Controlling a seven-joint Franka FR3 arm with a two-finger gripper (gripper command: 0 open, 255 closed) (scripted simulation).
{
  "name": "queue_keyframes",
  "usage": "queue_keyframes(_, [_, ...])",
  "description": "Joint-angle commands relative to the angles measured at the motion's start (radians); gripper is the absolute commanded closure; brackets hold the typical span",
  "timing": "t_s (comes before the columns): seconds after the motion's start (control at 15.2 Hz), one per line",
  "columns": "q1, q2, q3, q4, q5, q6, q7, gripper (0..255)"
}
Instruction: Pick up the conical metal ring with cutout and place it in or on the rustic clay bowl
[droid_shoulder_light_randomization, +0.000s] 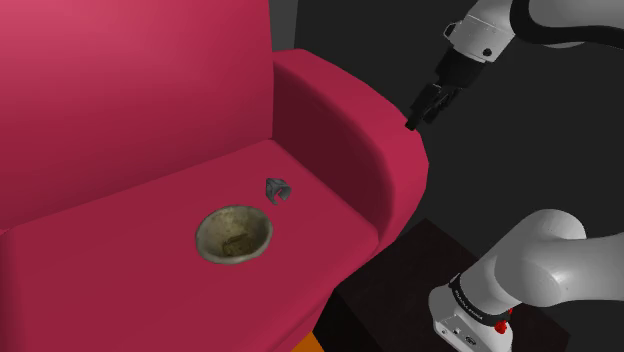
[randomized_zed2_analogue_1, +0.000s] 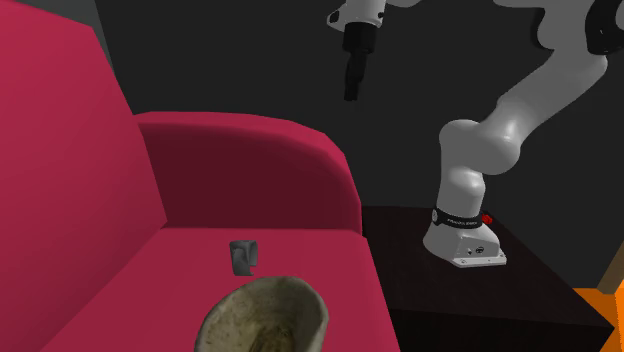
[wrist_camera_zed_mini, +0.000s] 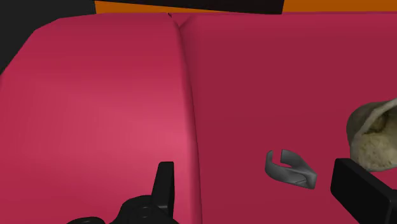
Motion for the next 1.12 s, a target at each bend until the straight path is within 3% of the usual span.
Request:
queue_keyframes(0.0, [0.0, 0.0, 0.0, 0.0, 0.0, 0.0, 0.0, 0])
queue_keyframes(0.53, [0.011, 0.288, 0.088, 0.062, 0.05, 0.147, 0.119, 0])
queue_keyframes(1.06, [0.022, 0.606, 0.153, 0.199, 0.064, 0.251, 0.236, 0])
